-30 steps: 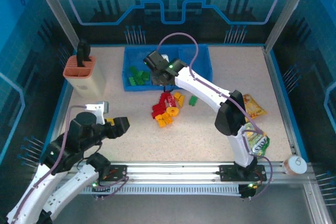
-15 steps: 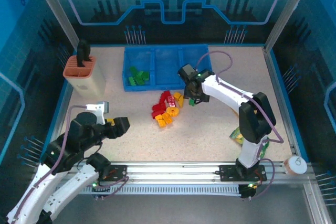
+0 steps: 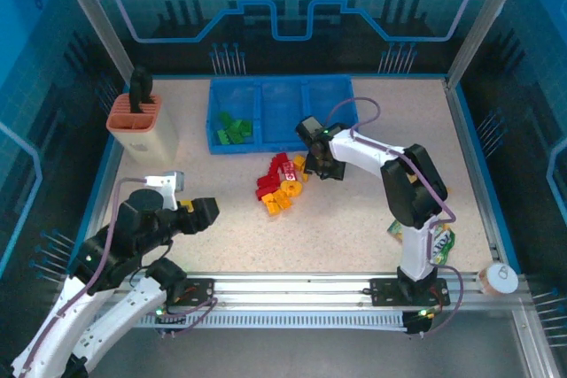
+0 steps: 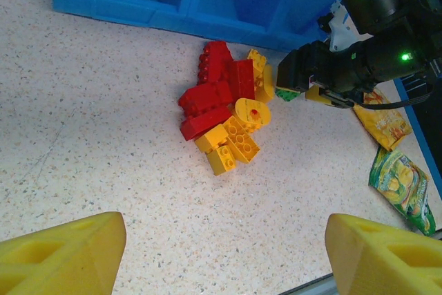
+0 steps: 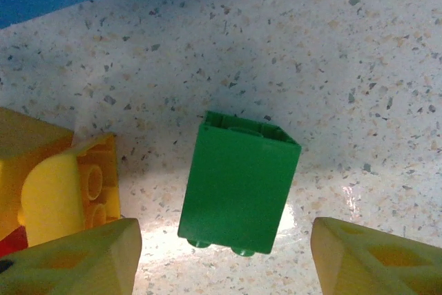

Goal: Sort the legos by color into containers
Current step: Pick up the lego from the center of the table, then place the lego in the container.

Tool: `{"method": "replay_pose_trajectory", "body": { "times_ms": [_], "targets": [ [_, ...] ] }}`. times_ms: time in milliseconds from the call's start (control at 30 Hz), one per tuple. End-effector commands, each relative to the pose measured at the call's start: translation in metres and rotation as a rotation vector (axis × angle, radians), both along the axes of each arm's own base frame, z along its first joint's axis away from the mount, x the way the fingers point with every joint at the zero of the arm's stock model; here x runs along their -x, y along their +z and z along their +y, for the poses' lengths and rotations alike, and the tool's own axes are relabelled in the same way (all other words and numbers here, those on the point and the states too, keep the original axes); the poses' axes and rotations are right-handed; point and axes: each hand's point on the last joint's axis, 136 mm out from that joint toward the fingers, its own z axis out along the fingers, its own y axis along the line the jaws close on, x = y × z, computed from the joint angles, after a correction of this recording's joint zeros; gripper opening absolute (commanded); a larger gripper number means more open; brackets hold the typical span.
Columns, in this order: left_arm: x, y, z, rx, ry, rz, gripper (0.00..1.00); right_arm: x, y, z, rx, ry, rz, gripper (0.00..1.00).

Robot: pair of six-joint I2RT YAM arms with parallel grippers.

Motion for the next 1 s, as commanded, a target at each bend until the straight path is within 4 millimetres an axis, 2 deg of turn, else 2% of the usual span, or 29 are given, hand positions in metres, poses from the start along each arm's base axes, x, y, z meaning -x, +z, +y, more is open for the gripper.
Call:
{"method": "replay_pose_trajectory", "body": {
  "times_ms": [0,200,300,367,433,533,633,733,833,967],
  "targets": [
    [0.0,0.0,-0.003,-0.012,-0.029,-0.021,0.77,-0.003,-0.007,-0.006,-0.006,-0.055,-0.003,0.65],
    [0.0,0.0,-0.004,-0.011,-0.03,-0.021,0.77,-0.013,-0.017,-0.007,0.015,-0.043,0.022,0.58],
    [0.0,0.0,-0.003,-0.012,-0.03,-0.02,0.77,-0.015,-0.019,-0.008,0.026,-0.042,0.026,0.5],
    [0.0,0.0,-0.003,-0.012,-0.029,-0.021,0.77,-0.014,-0.02,-0.007,0.025,-0.038,0.029,0.39],
    [0.0,0.0,-0.003,-0.012,-0.028,-0.022,0.77,-0.012,-0.017,-0.004,0.028,-0.025,0.022,0.27],
    [0.0,0.0,-0.004,-0.011,-0.03,-0.022,0.77,-0.007,0.003,0.008,0.095,0.025,-0.024,0.25],
    [0.0,0.0,-0.004,-0.01,-0.031,-0.02,0.77,-0.007,0.036,0.031,0.139,0.101,-0.106,0.25],
    [0.0,0.0,-0.005,-0.009,-0.038,-0.019,0.77,-0.014,0.068,0.08,0.061,0.243,-0.218,0.26],
    [0.0,0.0,-0.005,-0.008,-0.04,-0.019,0.77,-0.023,0.094,0.118,-0.032,0.338,-0.275,0.26],
    [0.0,0.001,-0.005,-0.009,-0.039,-0.022,0.77,-0.033,0.11,0.143,-0.068,0.401,-0.301,0.25]
  ]
}}
